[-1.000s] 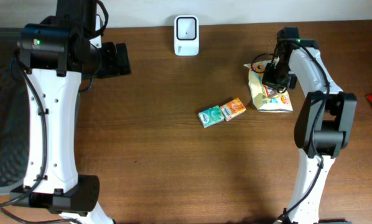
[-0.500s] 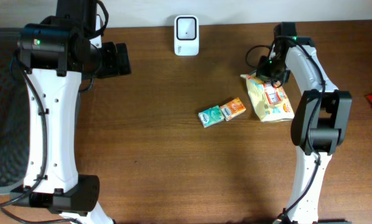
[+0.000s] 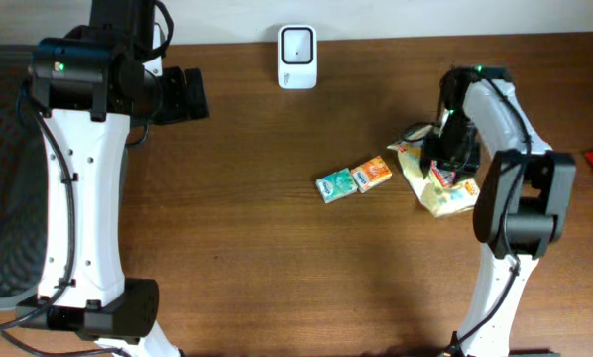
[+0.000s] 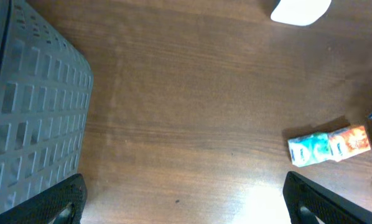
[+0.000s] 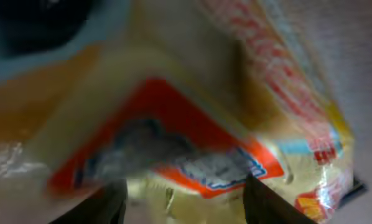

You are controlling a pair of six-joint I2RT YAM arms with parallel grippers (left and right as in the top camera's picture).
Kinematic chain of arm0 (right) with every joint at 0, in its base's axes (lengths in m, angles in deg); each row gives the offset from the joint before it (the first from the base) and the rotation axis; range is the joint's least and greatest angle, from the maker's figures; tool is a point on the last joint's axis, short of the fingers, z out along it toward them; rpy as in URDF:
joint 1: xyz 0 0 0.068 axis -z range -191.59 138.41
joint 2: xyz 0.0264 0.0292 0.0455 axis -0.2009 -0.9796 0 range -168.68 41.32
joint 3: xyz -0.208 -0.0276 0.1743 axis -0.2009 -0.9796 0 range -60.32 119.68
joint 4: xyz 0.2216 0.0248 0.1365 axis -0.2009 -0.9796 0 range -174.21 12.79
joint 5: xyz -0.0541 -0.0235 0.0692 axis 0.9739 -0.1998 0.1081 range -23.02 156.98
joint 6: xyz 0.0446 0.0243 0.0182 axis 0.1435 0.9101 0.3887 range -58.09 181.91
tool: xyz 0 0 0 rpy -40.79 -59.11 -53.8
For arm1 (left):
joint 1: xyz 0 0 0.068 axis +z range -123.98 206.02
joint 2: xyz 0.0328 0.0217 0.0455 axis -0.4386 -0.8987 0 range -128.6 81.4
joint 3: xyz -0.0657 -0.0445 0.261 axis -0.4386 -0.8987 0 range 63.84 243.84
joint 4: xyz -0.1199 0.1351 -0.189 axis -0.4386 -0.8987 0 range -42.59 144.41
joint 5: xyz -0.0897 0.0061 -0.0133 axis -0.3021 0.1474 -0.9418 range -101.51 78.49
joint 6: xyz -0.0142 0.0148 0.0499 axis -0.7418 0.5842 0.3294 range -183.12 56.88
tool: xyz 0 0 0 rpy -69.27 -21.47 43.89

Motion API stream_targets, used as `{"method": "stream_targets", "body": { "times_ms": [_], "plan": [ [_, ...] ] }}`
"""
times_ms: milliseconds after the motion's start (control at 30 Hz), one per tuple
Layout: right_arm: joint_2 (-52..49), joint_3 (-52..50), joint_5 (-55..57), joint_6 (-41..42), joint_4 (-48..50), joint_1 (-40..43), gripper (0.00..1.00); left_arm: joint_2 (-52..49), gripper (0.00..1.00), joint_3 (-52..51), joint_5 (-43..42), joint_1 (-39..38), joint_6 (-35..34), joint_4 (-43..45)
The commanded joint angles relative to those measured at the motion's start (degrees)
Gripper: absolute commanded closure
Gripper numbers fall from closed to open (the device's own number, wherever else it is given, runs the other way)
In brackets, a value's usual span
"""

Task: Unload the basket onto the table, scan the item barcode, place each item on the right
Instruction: 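Lift the yellow bag and hold it over the scanner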

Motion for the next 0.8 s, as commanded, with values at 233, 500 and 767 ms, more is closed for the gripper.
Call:
{"method": "stream_targets", "body": {
  "times_ms": [233, 500, 767],
  "plan": [
    [0.61, 16.11, -12.24, -8.15, 12.46, -0.87, 0.25, 1.05, 0.01, 0.04, 0.63, 0.09, -0.35, 0.02],
    [-3.06, 9.75, -4.2, -11.54, 18.38, 0.59, 0.01, 1.07, 0.01, 0.04, 0.63, 0.09, -0.35, 0.02],
    [-5.6, 2.78, -4.96, -16.79, 25.42, 0.46, 0.78, 1.07, 0.01, 0.04, 0.63, 0.09, -0.35, 0.02]
  ]
}}
